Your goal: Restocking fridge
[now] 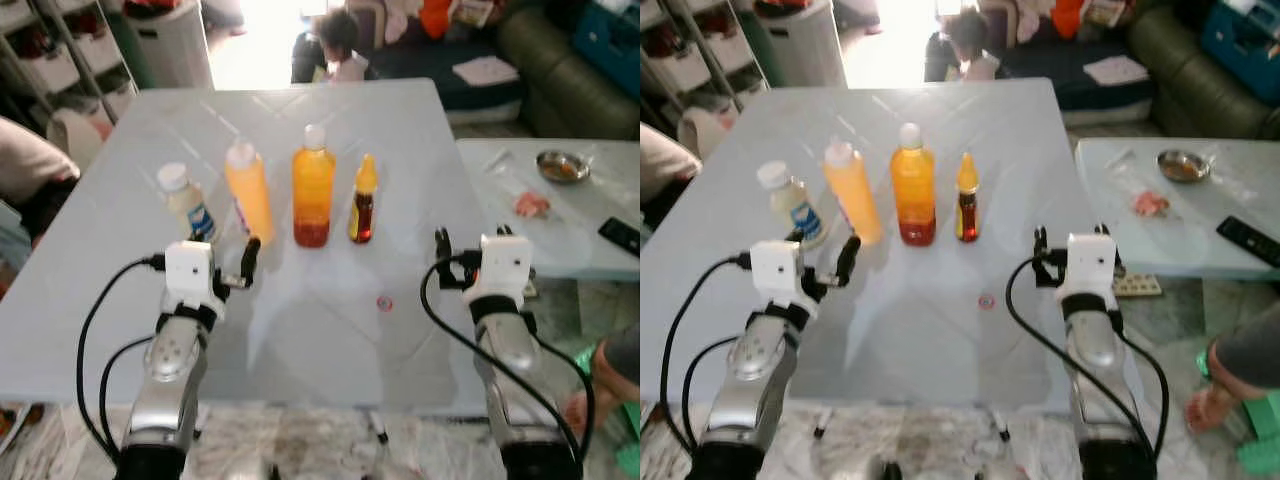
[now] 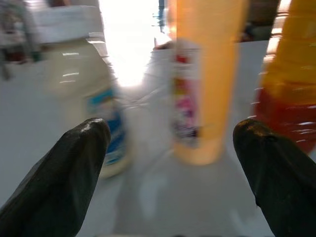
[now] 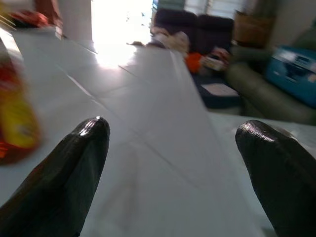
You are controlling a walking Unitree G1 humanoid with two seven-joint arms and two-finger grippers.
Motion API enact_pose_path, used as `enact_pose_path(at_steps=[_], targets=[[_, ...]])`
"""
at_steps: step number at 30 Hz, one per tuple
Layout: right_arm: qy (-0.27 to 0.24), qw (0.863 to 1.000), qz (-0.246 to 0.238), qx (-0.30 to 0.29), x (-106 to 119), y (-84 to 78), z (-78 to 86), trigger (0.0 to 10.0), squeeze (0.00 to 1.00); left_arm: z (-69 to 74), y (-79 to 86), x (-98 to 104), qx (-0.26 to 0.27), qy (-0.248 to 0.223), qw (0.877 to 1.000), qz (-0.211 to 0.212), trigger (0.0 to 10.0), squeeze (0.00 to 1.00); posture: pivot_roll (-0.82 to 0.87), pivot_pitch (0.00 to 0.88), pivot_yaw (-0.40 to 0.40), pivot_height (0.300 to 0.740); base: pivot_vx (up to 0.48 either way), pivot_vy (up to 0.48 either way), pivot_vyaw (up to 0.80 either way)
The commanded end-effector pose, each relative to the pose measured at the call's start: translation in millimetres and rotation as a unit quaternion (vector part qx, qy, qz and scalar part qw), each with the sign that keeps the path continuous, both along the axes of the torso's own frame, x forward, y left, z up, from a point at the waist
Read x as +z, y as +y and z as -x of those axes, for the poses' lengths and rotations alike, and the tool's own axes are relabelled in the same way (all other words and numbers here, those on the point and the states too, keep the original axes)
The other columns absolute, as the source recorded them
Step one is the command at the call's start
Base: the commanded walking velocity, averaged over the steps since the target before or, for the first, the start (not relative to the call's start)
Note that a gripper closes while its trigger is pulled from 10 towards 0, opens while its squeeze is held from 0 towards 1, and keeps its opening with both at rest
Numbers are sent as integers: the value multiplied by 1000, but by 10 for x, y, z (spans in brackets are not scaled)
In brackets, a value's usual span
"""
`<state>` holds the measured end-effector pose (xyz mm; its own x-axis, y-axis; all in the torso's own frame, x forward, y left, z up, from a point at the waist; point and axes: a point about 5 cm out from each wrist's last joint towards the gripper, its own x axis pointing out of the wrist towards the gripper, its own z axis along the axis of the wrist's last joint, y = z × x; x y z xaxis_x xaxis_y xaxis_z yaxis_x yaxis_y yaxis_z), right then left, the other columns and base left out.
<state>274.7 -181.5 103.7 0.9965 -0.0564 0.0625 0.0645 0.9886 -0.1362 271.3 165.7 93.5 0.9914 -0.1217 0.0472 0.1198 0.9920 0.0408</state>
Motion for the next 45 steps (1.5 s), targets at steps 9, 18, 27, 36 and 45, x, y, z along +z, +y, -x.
enact_pose_path(at_steps=[9, 18, 27, 36, 45], targets=[[-59, 996, 2, 63, 362, 197, -190, 10000, 0, 25, 148, 54, 59, -13, 998, -12, 10000, 0, -27, 10, 14, 740, 0, 0, 0], [-65, 987, 22, 146, 400, 516, -225, 10000, 0, 56, 181, 5, 68, -3, 998, -19, 10000, 0, -20, 12, 13, 740, 0, 0, 0], [-92, 967, 22, 238, 552, 818, -236, 10000, 0, 48, 176, -8, 72, 1, 997, -23, 10000, 0, -20, 19, 14, 740, 0, 0, 0], [-110, 969, 13, 222, 746, 767, -416, 10000, 0, 57, 147, -34, 67, 5, 998, -22, 10000, 0, -19, 24, 13, 740, 0, 0, 0], [-118, 968, 8, 223, 853, 779, -547, 10000, 0, 63, 115, -36, 57, 7, 998, -20, 10000, 0, -13, 38, 16, 740, 0, 0, 0]])
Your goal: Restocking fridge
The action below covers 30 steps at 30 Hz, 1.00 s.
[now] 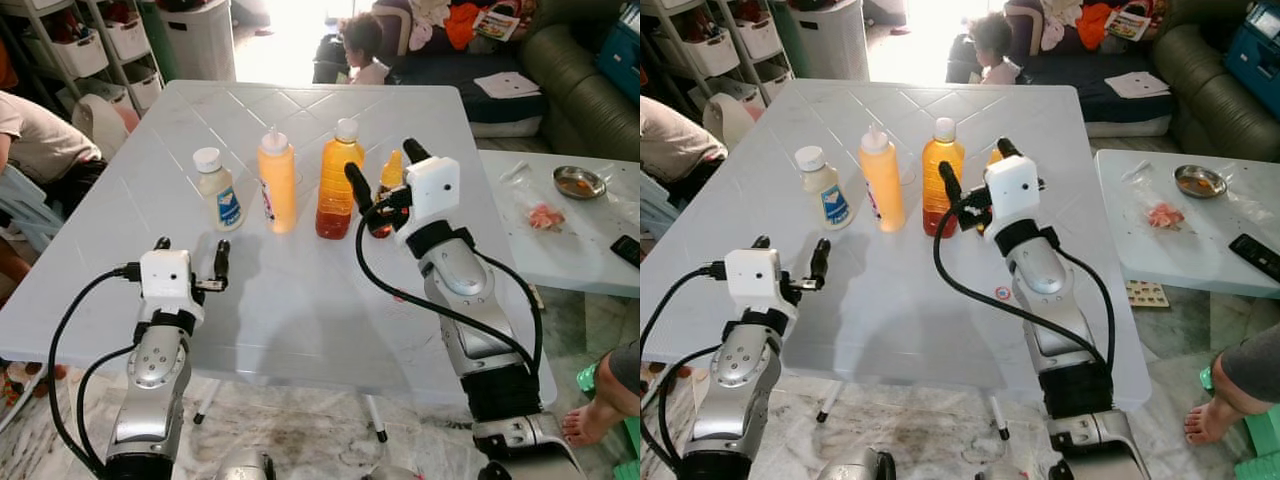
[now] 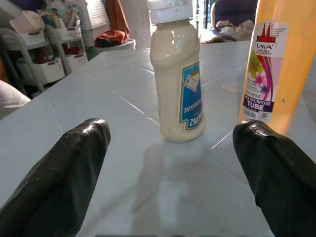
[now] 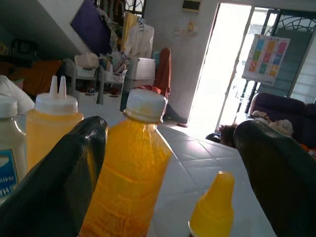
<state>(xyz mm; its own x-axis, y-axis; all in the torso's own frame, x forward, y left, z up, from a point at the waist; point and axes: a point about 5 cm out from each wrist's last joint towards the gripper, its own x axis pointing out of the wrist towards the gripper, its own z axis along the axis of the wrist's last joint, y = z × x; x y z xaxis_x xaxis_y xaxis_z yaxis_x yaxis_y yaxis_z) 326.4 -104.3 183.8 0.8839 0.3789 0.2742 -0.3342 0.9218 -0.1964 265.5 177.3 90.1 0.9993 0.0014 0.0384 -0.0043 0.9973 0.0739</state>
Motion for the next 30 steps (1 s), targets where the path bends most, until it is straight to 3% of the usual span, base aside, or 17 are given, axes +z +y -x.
enact_pose_path(at_steps=[1, 30], targets=[[-5, 1000, -10, 2, 60, 9, -46, 10000, 0, 7, -2, -2, -6, 5, 1000, -3, 10000, 0, -13, 38, 16, 740, 0, 0, 0], [33, 998, -51, 4, 237, 211, -513, 10000, 0, 85, 35, 4, -17, 15, 1000, -18, 10000, 0, 33, 64, 26, 740, 0, 0, 0]])
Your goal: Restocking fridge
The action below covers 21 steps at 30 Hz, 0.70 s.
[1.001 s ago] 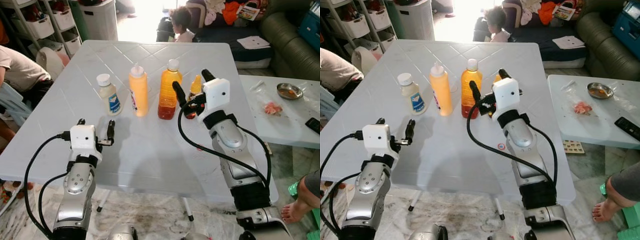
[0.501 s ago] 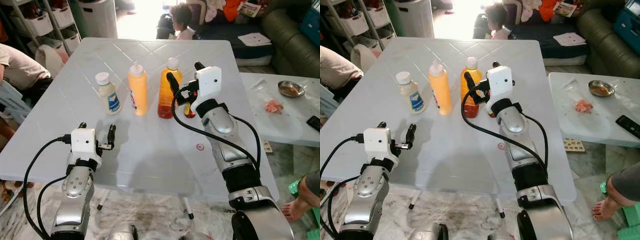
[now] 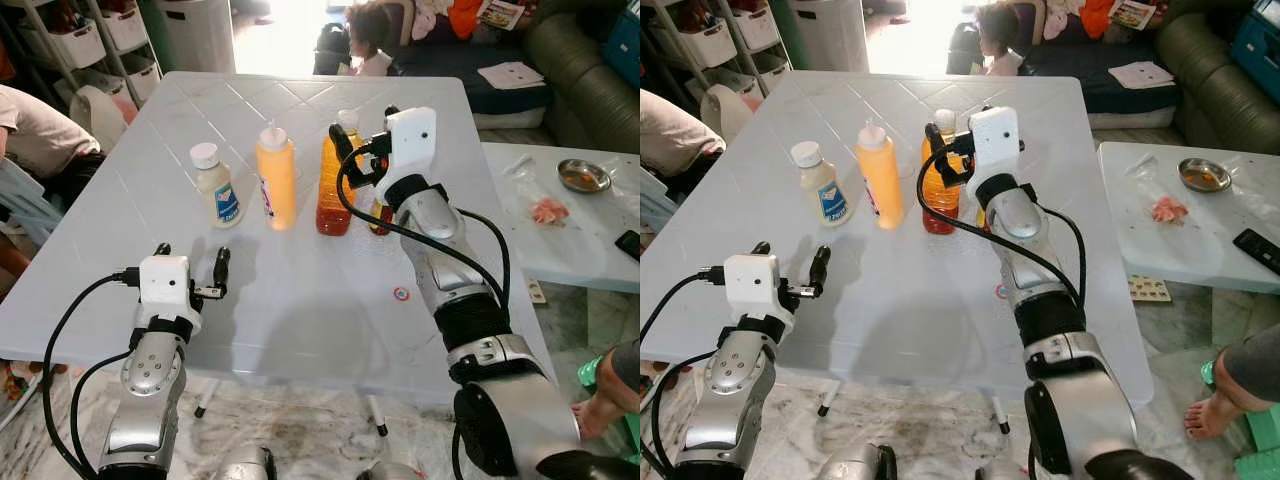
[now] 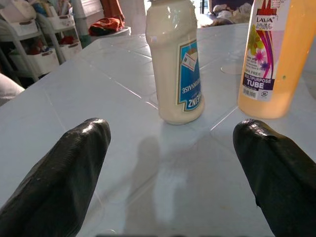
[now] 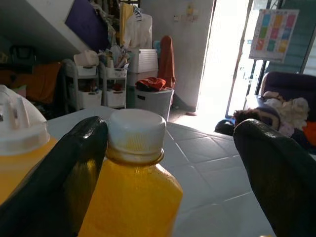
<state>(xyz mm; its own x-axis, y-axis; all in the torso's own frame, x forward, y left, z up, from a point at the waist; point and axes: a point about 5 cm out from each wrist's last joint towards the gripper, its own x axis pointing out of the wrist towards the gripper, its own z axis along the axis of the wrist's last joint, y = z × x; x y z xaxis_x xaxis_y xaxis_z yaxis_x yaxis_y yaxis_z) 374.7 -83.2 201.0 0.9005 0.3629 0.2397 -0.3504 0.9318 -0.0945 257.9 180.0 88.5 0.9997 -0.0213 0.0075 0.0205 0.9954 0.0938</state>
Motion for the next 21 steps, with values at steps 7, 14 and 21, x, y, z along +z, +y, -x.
enact_pose_path(at_steps=[7, 14, 21], targets=[[3, 1000, -5, 20, 116, 83, -92, 10000, 0, 20, -17, -2, -8, 4, 1000, -7, 10000, 0, 32, 65, 21, 740, 0, 0, 0], [15, 999, 10, 29, 120, 143, -147, 0, 0, 12, -16, -4, -7, 5, 1000, -8, 10000, 0, 36, 62, 15, 740, 0, 0, 0], [15, 999, 16, 36, 126, 169, -152, 0, 0, 4, -10, -14, -3, 5, 1000, -8, 10000, 0, 37, 58, 9, 740, 0, 0, 0]])
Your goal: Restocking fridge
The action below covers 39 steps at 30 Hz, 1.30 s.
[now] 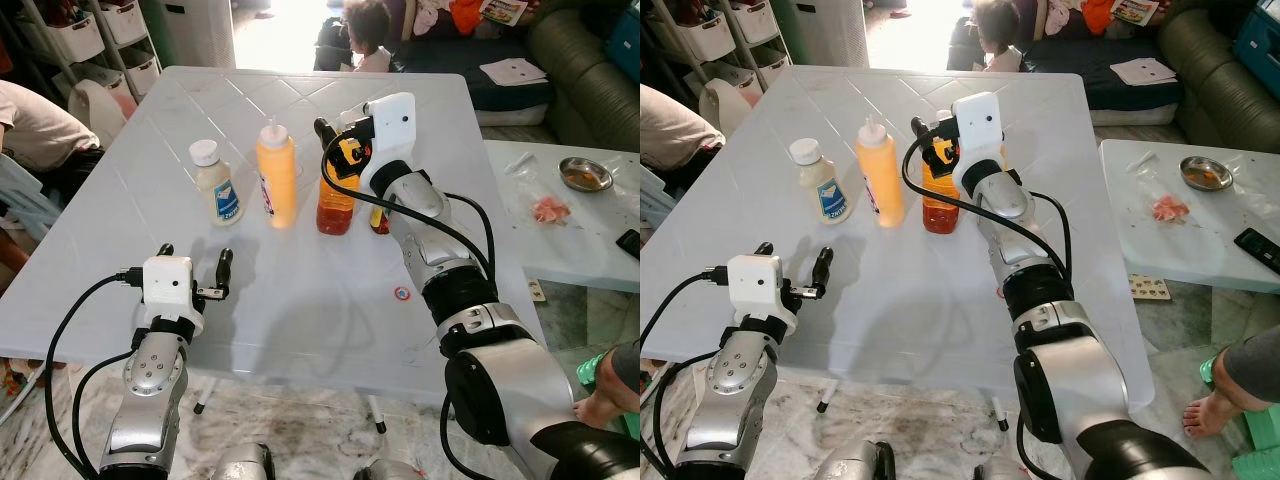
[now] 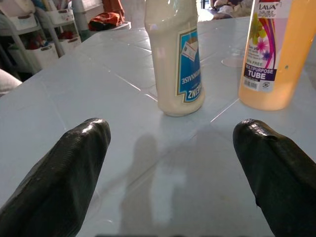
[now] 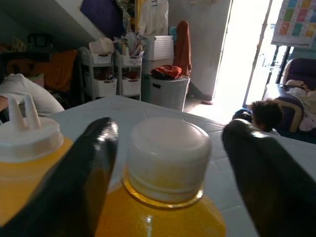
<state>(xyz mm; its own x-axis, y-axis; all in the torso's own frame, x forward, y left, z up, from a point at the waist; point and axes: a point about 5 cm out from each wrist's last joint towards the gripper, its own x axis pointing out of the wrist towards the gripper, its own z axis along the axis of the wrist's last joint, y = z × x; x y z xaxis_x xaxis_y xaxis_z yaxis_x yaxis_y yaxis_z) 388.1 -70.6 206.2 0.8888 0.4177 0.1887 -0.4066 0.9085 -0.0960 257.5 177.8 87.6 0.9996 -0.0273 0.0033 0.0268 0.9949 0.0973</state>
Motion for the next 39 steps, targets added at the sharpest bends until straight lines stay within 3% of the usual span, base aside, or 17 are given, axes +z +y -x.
enact_pose_path(at_steps=[1, 25, 32, 38, 39], targets=[[-9, 1000, 6, 8, 72, 43, -20, 0, 0, -2, 9, -7, 0, 3, 1000, -6, 10000, 0, 36, 54, 8, 740, 0, 0, 0], [-15, 1000, 6, -6, -55, -44, 52, 0, 0, -44, -42, -61, 7, 16, 1000, 8, 10000, 0, 29, 29, -3, 740, 0, 0, 0], [-72, 997, -26, -27, -20, -89, 347, 0, 0, -13, -83, -117, 4, 26, 1000, 9, 10000, 0, 28, 4, -7, 740, 0, 0, 0], [-74, 996, -43, -20, -248, -133, 725, 0, 0, -58, -24, -112, 6, 27, 1000, 3, 10000, 0, 34, 0, -15, 740, -134, 0, 0], [-74, 996, -38, -22, -272, -146, 761, 3059, 0, -63, -15, -110, 8, 26, 1000, 3, 10000, 0, 33, 0, -16, 740, -270, 0, 0]])
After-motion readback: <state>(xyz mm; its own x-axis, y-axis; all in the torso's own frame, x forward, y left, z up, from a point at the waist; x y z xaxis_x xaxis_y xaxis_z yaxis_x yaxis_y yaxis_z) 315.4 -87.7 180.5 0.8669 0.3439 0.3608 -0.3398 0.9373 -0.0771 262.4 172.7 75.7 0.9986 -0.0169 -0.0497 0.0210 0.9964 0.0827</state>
